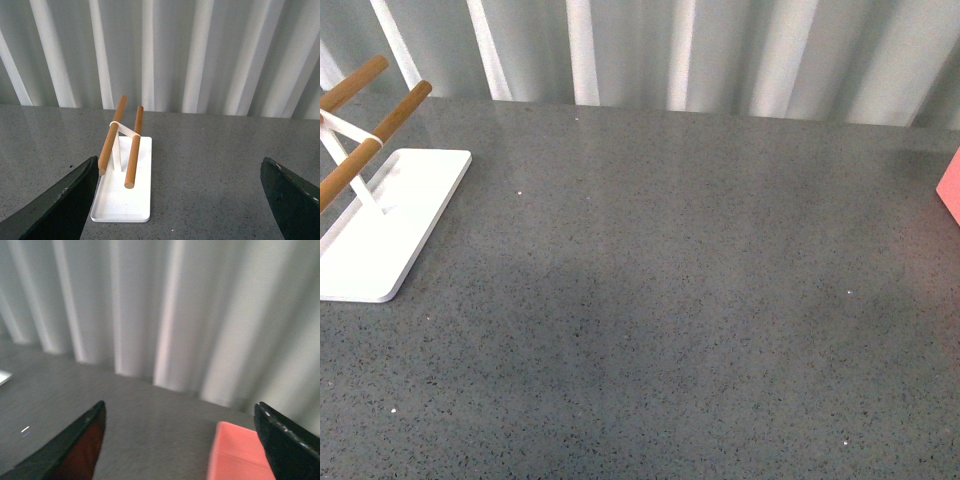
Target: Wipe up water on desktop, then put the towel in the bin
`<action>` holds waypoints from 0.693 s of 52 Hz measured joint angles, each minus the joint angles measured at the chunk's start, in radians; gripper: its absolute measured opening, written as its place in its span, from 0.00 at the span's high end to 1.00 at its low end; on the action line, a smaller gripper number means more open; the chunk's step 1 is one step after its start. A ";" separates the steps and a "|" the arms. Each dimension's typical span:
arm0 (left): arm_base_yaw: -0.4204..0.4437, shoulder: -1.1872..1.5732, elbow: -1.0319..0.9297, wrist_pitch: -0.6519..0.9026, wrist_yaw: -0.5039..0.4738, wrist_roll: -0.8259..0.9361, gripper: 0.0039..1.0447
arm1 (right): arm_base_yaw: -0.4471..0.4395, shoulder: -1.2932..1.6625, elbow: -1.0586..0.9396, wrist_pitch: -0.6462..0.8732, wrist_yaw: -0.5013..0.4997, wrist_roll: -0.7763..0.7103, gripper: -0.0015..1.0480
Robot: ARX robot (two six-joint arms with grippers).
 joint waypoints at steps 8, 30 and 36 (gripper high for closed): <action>0.000 0.000 0.000 0.000 -0.001 0.000 0.06 | 0.079 -0.112 -0.154 0.087 0.267 0.078 0.47; 0.000 0.000 0.000 0.000 -0.001 0.000 0.06 | 0.226 -0.348 -0.399 0.086 0.410 0.098 0.97; 0.000 0.000 0.000 0.000 -0.001 0.000 0.06 | 0.291 -0.396 -0.427 0.063 0.497 0.098 0.97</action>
